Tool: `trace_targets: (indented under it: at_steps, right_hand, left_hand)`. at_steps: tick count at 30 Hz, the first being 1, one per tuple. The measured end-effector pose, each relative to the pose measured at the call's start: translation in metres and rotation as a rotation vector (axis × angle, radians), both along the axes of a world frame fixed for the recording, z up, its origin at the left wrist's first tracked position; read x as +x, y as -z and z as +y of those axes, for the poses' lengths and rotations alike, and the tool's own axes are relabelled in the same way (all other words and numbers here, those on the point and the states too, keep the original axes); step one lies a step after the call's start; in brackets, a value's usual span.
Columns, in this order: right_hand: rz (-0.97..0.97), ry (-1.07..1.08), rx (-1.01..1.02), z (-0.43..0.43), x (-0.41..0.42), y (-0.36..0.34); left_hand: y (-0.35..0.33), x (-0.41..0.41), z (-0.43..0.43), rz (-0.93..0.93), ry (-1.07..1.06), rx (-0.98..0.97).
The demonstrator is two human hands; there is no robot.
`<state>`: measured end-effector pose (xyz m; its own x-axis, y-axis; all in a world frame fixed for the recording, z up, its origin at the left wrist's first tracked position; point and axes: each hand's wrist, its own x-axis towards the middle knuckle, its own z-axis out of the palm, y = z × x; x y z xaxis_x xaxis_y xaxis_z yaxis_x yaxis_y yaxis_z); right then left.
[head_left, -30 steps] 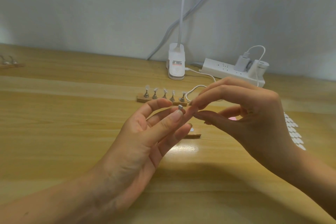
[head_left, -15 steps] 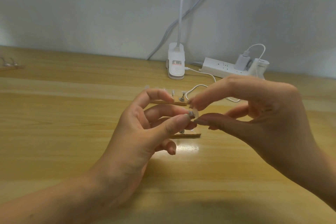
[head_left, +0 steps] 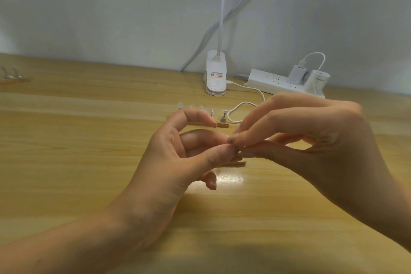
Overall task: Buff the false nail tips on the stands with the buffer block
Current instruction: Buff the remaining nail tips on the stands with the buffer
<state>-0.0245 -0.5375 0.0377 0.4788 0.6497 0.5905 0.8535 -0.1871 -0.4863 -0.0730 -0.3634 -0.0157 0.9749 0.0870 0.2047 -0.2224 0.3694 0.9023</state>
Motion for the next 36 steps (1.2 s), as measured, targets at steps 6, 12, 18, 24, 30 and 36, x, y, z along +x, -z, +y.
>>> trace_targets:
  at_steps: [6,12,18,24,30,36]
  right_hand:
    - [0.088,-0.067,-0.058,-0.011,0.015,0.003]
    - [0.187,-0.056,-0.024,-0.021,0.017,-0.001]
    - [0.159,-0.023,0.020,-0.010,0.014,0.010]
    - [0.181,-0.042,0.037,-0.009,0.017,0.012]
    - [0.317,-0.067,0.141,-0.004,0.010,0.016]
    - [0.376,-0.066,0.190,0.001,0.008,0.017]
  left_hand:
    - [0.001,0.001,0.001,0.013,0.024,0.106]
    - [0.002,0.002,0.001,0.055,0.013,0.078]
    - [0.003,0.000,0.000,0.060,0.035,0.062]
    - [0.002,0.001,-0.001,0.080,0.065,0.018]
    - [0.002,0.001,-0.002,0.045,0.056,-0.052]
    - [0.004,0.000,-0.002,0.039,0.045,-0.094]
